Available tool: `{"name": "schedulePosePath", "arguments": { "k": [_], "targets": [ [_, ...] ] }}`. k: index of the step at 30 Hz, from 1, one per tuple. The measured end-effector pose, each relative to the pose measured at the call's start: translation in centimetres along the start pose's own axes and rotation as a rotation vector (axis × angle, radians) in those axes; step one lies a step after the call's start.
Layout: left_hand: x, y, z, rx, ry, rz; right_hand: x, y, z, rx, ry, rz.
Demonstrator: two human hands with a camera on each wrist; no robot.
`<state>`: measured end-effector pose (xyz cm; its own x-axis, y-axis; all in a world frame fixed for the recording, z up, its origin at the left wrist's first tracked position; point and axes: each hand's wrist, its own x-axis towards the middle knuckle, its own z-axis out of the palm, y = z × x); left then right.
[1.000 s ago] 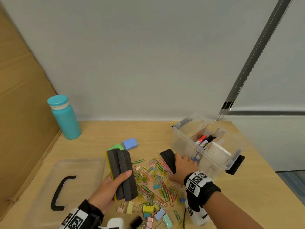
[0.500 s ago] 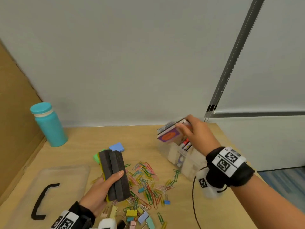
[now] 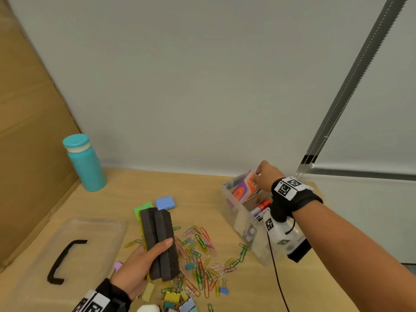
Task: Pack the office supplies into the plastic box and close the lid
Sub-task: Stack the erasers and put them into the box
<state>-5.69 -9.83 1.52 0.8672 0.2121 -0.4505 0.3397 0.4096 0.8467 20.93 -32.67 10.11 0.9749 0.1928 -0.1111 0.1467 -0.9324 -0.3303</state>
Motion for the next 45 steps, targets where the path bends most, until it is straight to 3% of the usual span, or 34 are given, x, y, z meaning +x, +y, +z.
{"name": "schedulePosePath", "arguments": {
  "k": [3, 6, 8, 14, 20, 23, 28, 30, 35, 41, 43, 45],
  "targets": [
    [0.0, -0.4, -0.2, 0.018, 0.017, -0.002, 1.3, 0.1, 0.8, -0.019, -0.066, 0.054],
    [-0.1, -0.6, -0.2, 0.022, 0.033, -0.017, 2.3, 0.3, 1.5, -0.146, -0.213, 0.028],
    [-0.1, -0.8, -0.1, 0.033, 0.038, -0.034, 2.0, 0.1, 1.6, -0.109, -0.291, 0.022],
    [-0.4, -0.8, 0.7, 0.068, 0.021, -0.009, 0.2, -0.5, 0.8, -0.153, -0.175, -0.027],
    [-1.7, -0.1, 1.7, 0.189, 0.0, 0.092, -6.9, -1.9, -0.2, 0.123, -0.099, -0.349],
    [-2.2, 0.7, 3.2, 0.353, -0.065, 0.196, -10.6, -4.0, 0.7, 0.316, -0.328, -0.451],
    [-2.7, 1.2, 5.0, 0.5, -0.082, 0.338, -13.0, -5.3, 2.8, 0.805, -0.941, -0.286],
    [-3.0, 1.2, 5.0, 0.507, -0.068, 0.372, -13.3, -5.1, 2.6, 0.919, -1.047, -0.267],
    [-3.5, 1.0, 4.4, 0.538, -0.09, 0.428, -13.4, -4.8, 2.3, 1.006, -1.152, -0.239],
    [-3.2, 0.6, 3.8, 0.624, -0.031, 0.473, -13.1, -3.7, 1.6, 0.865, -0.974, -0.342],
    [-3.2, 0.8, 3.4, 0.635, 0.022, 0.485, -12.5, -3.1, 0.2, 0.787, -0.831, -0.382],
    [-3.0, 0.9, 2.4, 0.622, 0.055, 0.487, -11.6, -2.7, -1.5, 0.727, -0.578, -0.399]
  ]
}}
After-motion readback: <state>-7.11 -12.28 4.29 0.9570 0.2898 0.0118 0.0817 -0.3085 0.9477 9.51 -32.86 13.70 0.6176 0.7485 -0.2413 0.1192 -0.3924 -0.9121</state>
